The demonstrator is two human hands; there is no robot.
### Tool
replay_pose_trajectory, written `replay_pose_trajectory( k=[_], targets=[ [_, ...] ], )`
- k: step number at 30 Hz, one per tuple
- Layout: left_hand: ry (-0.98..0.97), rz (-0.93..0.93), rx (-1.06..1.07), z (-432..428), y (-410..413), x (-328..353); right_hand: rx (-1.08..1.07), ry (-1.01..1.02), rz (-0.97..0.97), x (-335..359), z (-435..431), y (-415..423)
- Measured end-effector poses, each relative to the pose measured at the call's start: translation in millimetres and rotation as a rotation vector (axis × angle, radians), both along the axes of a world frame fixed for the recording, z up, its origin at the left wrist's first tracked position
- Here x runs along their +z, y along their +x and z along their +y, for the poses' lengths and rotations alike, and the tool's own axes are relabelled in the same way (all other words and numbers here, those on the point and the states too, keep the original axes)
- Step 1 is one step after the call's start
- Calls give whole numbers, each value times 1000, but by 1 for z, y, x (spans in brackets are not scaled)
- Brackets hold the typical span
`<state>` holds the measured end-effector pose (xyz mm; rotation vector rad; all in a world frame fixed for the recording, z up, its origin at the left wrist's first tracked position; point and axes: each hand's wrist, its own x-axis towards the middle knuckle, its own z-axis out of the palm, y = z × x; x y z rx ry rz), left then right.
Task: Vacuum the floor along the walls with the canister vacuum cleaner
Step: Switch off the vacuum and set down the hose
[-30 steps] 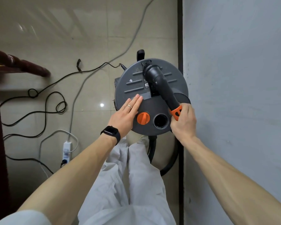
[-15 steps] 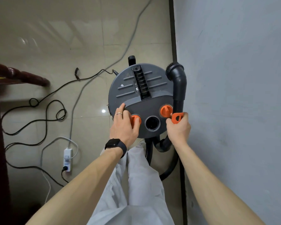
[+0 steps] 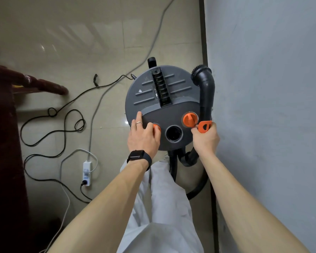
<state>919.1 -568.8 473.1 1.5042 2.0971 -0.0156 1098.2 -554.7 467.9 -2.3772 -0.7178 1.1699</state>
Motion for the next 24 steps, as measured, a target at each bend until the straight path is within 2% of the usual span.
replay_pose_trajectory(
  k=[3, 10, 16, 24],
  targets=[
    [29, -40, 64, -4, 4, -4, 5, -2, 5, -1, 1, 1],
    [111, -137, 383, -7, 21, -16, 22, -2, -12, -4, 0, 1],
    [89, -127, 291, -9, 17, -17, 44, -6, -7, -8, -2, 1],
    [-61, -99, 103, 6, -2, -6, 126, -104, 64, 16, 1, 24]
  ],
)
